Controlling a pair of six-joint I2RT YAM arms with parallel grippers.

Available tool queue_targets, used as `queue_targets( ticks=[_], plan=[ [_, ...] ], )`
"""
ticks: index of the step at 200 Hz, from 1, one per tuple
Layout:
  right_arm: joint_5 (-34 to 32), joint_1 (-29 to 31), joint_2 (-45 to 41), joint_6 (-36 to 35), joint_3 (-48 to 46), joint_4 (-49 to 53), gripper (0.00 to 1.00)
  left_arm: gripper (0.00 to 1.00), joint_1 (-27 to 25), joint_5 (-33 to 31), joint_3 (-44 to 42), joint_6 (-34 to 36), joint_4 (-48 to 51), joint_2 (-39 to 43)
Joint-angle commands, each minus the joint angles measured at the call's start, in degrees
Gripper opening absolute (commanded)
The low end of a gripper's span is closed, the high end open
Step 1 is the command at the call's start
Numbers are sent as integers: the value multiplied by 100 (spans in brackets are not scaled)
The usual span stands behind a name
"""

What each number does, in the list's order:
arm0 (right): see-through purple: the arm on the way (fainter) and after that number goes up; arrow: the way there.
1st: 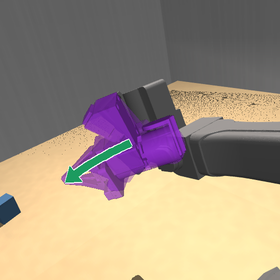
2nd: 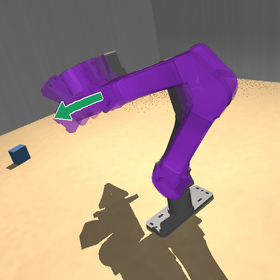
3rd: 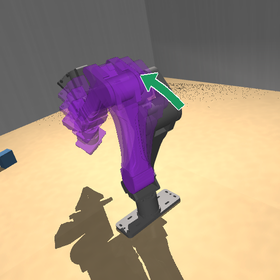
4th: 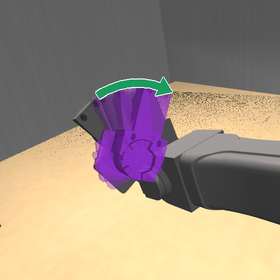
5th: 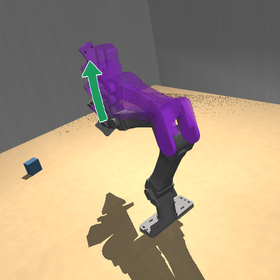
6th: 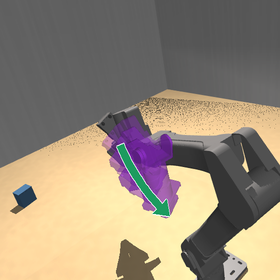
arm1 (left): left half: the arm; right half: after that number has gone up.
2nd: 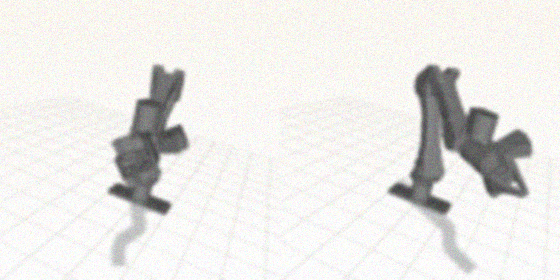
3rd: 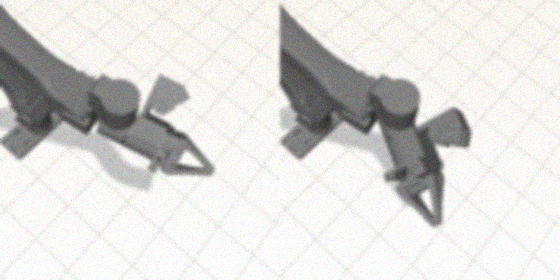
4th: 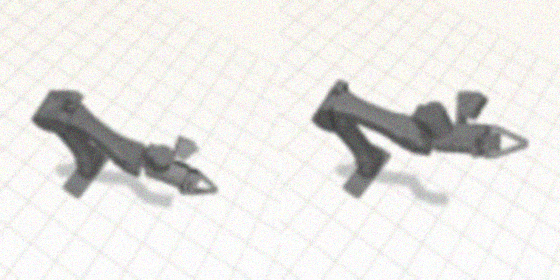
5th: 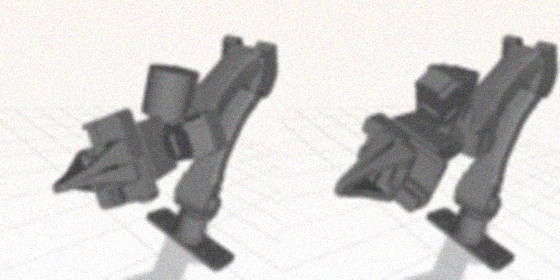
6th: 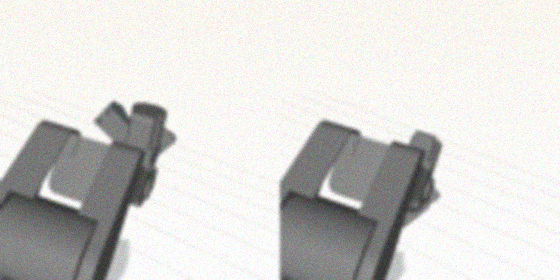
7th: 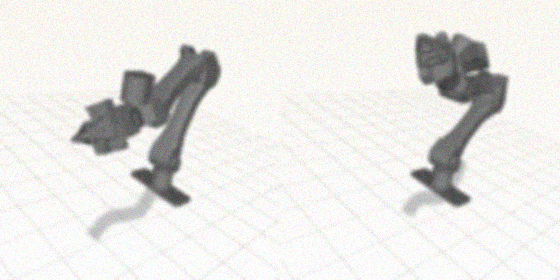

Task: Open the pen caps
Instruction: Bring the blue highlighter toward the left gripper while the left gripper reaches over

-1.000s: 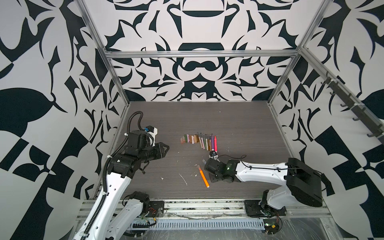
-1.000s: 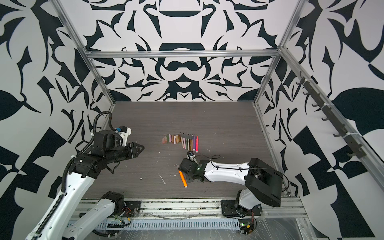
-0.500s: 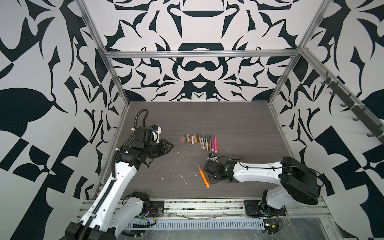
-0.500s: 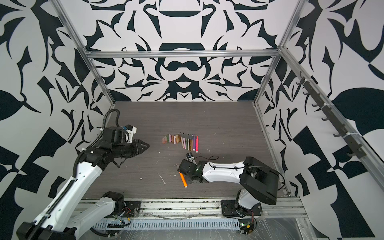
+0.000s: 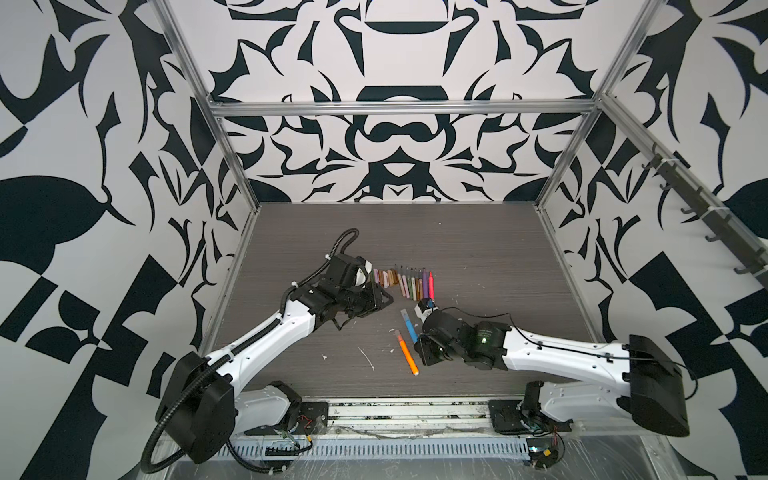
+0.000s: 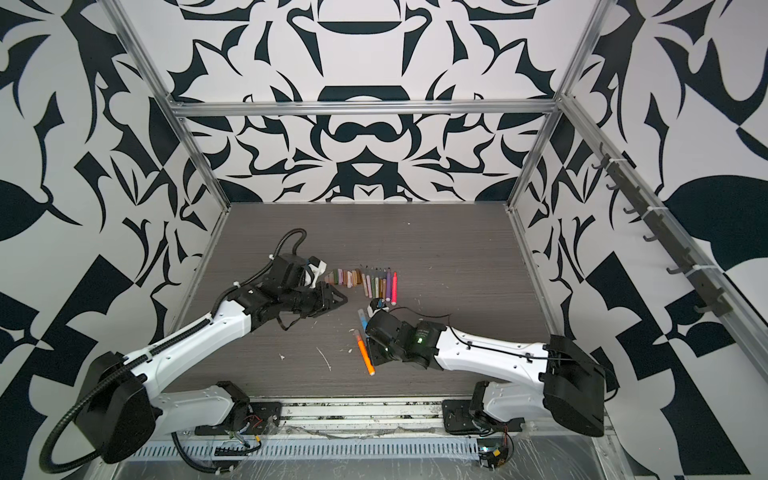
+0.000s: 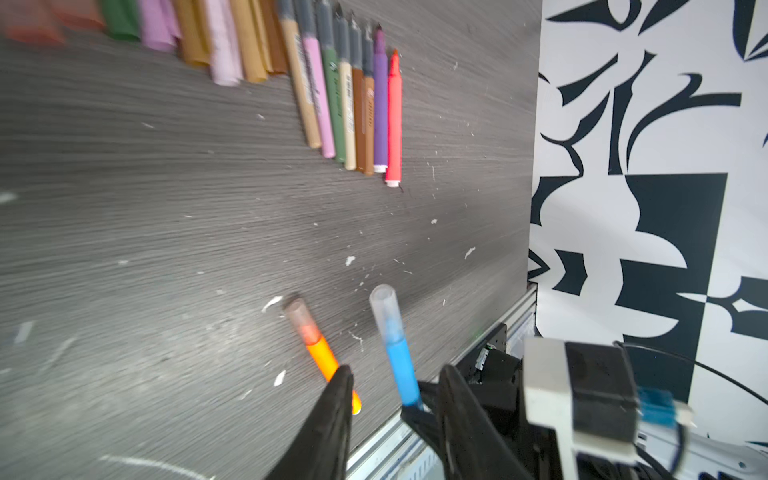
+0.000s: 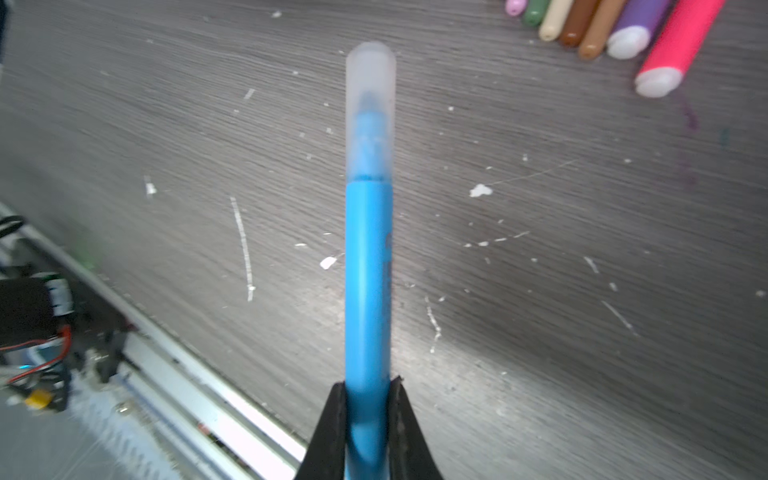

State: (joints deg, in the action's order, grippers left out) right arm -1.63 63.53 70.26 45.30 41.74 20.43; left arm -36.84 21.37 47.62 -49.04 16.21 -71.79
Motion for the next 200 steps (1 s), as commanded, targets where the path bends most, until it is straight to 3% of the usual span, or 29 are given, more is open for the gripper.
queue_targets(
  ticks=[1, 52, 156, 173, 200],
  plan=[
    [190, 23, -361, 168, -50, -285, 8, 37, -177, -170, 105, -203, -324, -288],
    [220, 22, -757, 295, 13, -290, 7, 37, -418, -299, 169, -249, -415, -478],
    [180, 20, -636, 322, 87, -495, 7, 37, -629, -147, 120, -557, -842, -577],
    [158, 19, -636, 289, 140, -438, 7, 33, -680, -151, 138, -556, -893, -623],
    [155, 24, -649, 260, 203, -352, 7, 20, -712, -128, 158, -574, -935, -665]
  ],
)
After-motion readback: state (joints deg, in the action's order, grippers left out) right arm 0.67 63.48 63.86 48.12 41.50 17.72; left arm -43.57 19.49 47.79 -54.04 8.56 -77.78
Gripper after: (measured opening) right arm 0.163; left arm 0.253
